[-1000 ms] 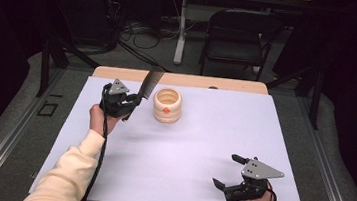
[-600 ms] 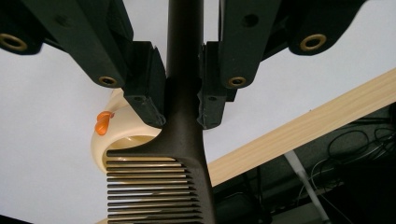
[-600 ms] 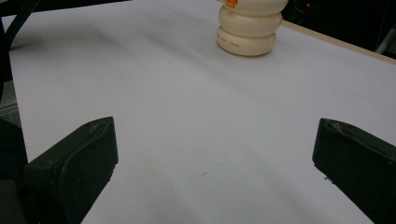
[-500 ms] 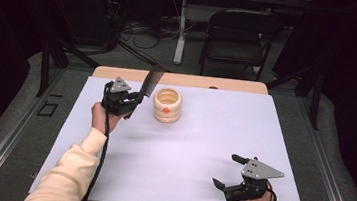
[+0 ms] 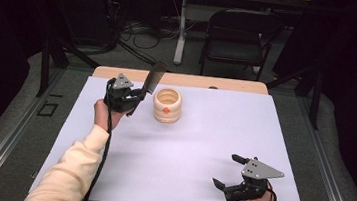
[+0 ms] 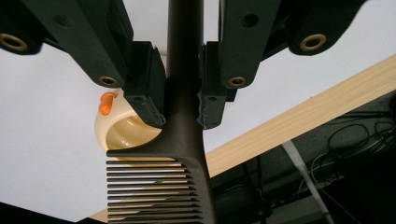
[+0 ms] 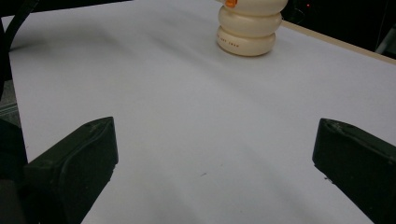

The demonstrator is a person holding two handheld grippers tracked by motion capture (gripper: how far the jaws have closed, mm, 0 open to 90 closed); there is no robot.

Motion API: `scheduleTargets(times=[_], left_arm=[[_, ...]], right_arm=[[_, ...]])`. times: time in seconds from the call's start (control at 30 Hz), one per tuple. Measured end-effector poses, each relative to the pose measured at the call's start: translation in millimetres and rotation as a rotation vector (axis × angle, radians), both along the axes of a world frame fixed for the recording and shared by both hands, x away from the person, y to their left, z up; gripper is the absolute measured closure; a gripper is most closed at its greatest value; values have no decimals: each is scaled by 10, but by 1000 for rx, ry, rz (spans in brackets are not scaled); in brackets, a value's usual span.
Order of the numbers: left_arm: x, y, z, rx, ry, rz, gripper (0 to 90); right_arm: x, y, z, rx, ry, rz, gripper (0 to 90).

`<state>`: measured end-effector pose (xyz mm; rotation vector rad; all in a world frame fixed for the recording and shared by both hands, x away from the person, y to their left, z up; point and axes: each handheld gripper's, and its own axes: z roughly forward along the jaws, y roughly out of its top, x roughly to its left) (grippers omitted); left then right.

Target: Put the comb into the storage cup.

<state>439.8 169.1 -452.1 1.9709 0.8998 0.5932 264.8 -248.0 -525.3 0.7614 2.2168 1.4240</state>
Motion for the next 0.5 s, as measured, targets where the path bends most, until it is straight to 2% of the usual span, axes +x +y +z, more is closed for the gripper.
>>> scheduleTargets(times=[0.5], left_arm=[[67, -27, 64, -9, -8, 2, 722]], right_arm=[[0, 0, -1, 2, -2, 0, 0]])
